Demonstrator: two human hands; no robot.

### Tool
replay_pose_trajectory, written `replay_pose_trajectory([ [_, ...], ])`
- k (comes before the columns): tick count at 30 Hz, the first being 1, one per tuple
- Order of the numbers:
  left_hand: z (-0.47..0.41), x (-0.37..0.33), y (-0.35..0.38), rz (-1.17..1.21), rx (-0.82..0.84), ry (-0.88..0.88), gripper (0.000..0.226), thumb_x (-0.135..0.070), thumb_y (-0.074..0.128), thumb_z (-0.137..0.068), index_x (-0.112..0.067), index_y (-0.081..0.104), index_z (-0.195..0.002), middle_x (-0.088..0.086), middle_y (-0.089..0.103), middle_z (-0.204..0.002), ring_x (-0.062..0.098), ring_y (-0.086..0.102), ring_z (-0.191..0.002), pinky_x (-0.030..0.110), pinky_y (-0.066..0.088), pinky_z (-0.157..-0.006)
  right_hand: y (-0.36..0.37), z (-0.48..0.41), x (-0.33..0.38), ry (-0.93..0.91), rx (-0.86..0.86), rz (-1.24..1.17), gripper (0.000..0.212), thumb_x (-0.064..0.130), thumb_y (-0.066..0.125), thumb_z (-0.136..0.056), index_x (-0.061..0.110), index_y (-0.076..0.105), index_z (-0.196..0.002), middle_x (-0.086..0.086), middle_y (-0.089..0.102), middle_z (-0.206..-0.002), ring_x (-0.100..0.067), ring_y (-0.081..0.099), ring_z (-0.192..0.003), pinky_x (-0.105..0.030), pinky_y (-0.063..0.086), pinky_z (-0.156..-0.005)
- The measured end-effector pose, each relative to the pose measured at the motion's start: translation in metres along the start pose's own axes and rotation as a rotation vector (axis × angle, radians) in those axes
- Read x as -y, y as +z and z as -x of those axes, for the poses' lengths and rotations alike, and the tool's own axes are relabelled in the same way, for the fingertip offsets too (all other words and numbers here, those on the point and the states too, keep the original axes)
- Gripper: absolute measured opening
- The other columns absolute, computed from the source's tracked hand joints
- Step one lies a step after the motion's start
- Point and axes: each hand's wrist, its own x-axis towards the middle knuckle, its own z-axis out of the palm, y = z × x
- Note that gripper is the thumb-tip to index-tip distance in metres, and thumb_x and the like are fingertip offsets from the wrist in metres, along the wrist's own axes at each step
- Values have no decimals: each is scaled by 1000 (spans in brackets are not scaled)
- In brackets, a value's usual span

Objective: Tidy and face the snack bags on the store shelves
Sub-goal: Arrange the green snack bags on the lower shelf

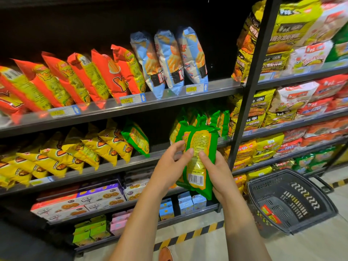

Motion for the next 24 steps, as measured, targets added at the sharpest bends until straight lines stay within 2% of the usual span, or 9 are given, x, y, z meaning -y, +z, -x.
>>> replay_pose_trajectory([
  [2,-2,2,3,-4,15,-28,72,-72,69,-84,-44,49,-148,-19,58,-143,-1,58,-129,35,50,-110,3,1,2,-17,15,36,32,37,58,-105,28,63,-135,0,74,-126,-21,71,-118,-56,53,-105],
  [4,-3,3,2,1,14,-37,68,-79,69,-74,-56,51,-135,-22,63,-138,-1,59,-129,42,49,-113,4,3,5,-18,45,62,33,42,48,-109,36,63,-137,6,74,-127,-15,69,-120,-52,54,-104],
  [8,-1,3,0,12,-14,-29,69,-59,78,-87,-43,46,-145,-23,68,-124,-6,67,-110,41,55,-105,0,3,8,-22,62,76,36,47,44,-108,39,65,-136,10,76,-121,-12,72,-114,-45,56,-103],
  [11,0,8,-1,64,-93,-45,72,-45,85,-85,-36,44,-144,-14,70,-121,6,69,-110,39,57,-101,-2,3,7,-71,42,100,32,39,53,-106,36,67,-134,14,75,-123,-9,70,-118,-37,55,-103],
  [13,-3,13,-5,158,-131,-79,68,-40,87,-84,-31,50,-140,-7,74,-119,13,74,-108,45,60,-99,-5,2,6,-105,16,78,30,36,63,-99,36,69,-129,12,75,-124,-12,69,-120,-38,55,-102],
  [17,-6,19,-12,399,-108,-125,50,-22,81,-90,-21,59,-136,5,79,-116,27,78,-105,49,61,-94,-7,-4,0,-135,-3,-2,58,41,72,-84,27,62,-139,7,72,-131,-12,66,-125,-37,55,-100],
  [20,-5,21,-14,526,-58,-149,51,-25,79,-85,-18,62,-133,12,79,-118,32,77,-107,47,60,-92,-4,-8,-4,-46,45,-20,86,54,77,-74,25,52,-151,2,68,-138,-15,67,-124,-42,57,-102],
  [22,-6,23,-16,556,-39,-160,53,-26,78,-83,-18,63,-133,14,78,-118,33,76,-107,48,60,-92,-2,-9,-3,13,110,4,81,55,74,-78,25,53,-150,0,73,-130,-19,72,-117,-48,56,-103],
  [24,-9,25,-18,537,-20,-164,50,-25,76,-86,-19,63,-134,14,78,-119,34,76,-109,48,61,-92,1,-11,-1,22,145,32,62,48,69,-87,23,58,-143,-1,77,-121,-20,75,-111,-47,58,-99],
])
